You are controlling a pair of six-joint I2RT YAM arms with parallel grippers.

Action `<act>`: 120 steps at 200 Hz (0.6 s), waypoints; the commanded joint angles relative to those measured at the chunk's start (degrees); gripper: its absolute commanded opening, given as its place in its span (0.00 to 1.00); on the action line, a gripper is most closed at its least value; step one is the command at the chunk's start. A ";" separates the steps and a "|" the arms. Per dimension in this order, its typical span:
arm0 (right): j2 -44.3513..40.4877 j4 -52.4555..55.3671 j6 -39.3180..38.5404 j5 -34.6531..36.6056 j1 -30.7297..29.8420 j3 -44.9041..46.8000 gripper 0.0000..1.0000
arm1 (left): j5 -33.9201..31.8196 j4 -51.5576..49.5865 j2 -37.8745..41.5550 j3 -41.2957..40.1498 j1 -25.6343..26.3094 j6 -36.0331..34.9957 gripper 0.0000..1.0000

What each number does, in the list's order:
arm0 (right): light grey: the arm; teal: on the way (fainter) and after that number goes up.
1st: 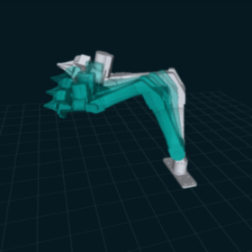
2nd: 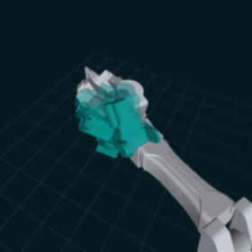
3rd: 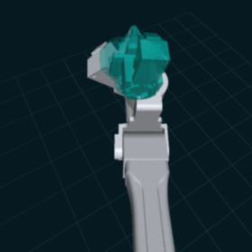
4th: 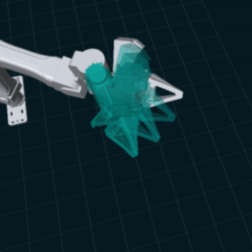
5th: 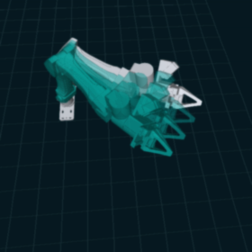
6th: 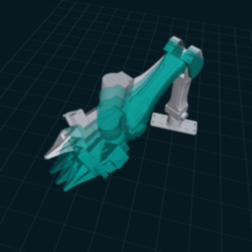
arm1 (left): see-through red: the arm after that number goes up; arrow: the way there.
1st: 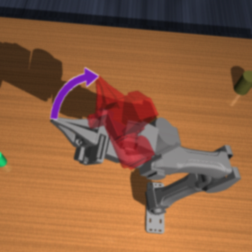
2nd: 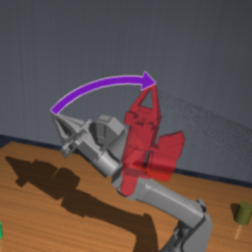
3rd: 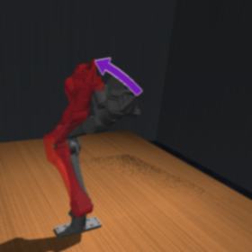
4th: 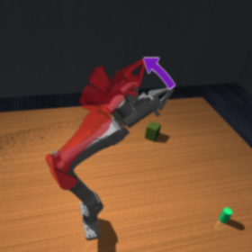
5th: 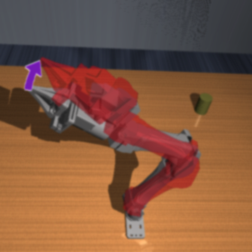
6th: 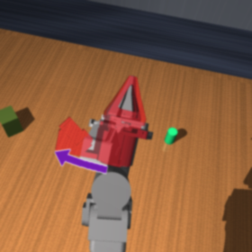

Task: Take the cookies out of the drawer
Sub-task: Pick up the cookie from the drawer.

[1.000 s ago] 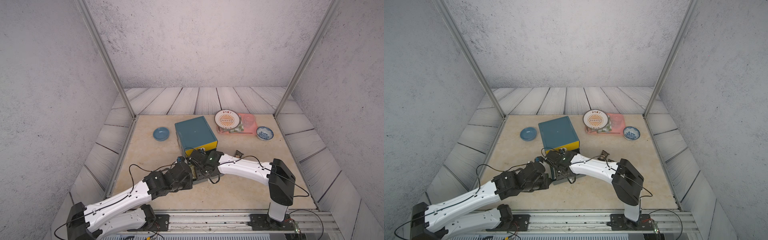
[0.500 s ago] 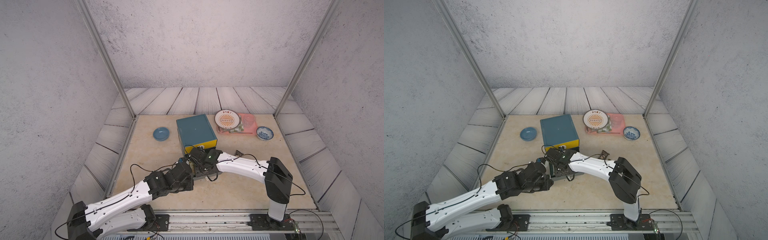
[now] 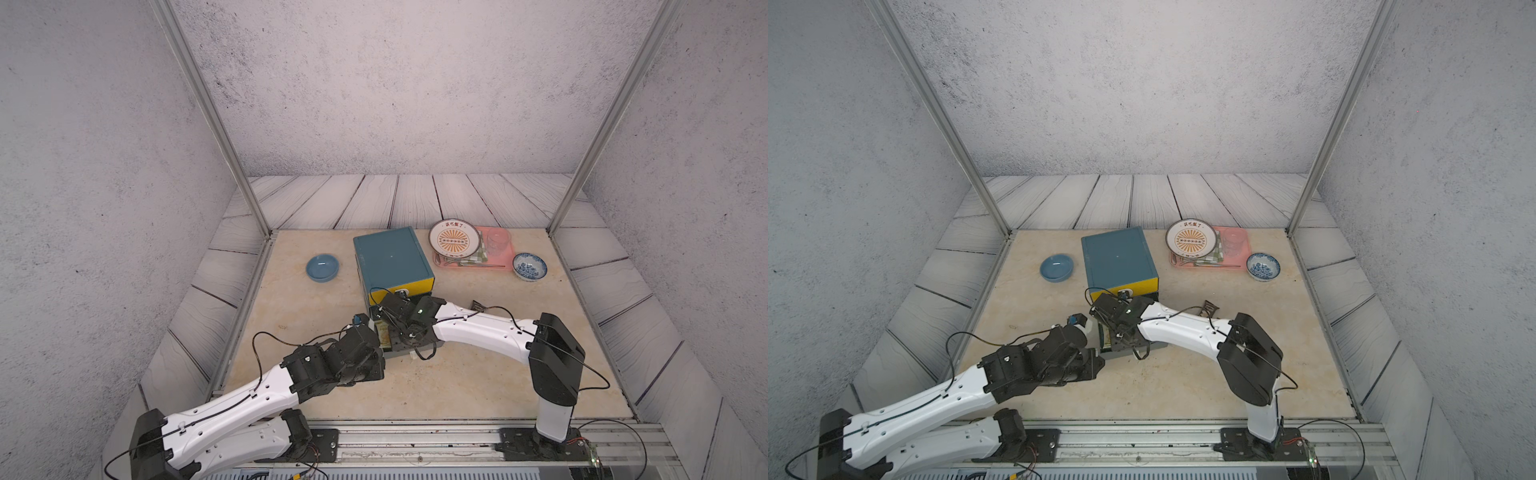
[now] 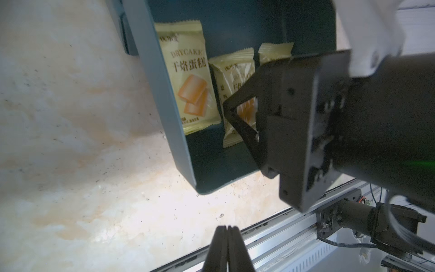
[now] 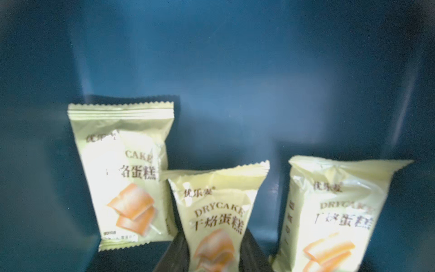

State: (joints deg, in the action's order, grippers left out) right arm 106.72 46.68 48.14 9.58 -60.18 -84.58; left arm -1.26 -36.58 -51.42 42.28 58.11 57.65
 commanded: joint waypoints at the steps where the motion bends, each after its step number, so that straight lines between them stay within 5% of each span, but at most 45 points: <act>1: 0.48 8.26 0.38 -1.45 1.12 1.32 0.34 | -3.55 -3.82 1.56 2.57 -0.67 -1.43 0.08; 66: -1.29 8.87 0.29 -1.32 1.14 0.97 0.29 | -3.28 -4.60 0.33 3.94 -3.52 -3.27 0.15; 120: -2.97 9.17 0.29 -0.62 1.21 0.04 0.29 | -2.60 -2.14 -4.37 5.42 -4.24 -4.47 0.42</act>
State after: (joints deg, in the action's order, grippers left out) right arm 105.41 49.67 47.75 9.58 -59.35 -84.82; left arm -3.36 -39.77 -54.85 45.82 54.37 54.08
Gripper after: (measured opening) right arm 0.296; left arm 0.387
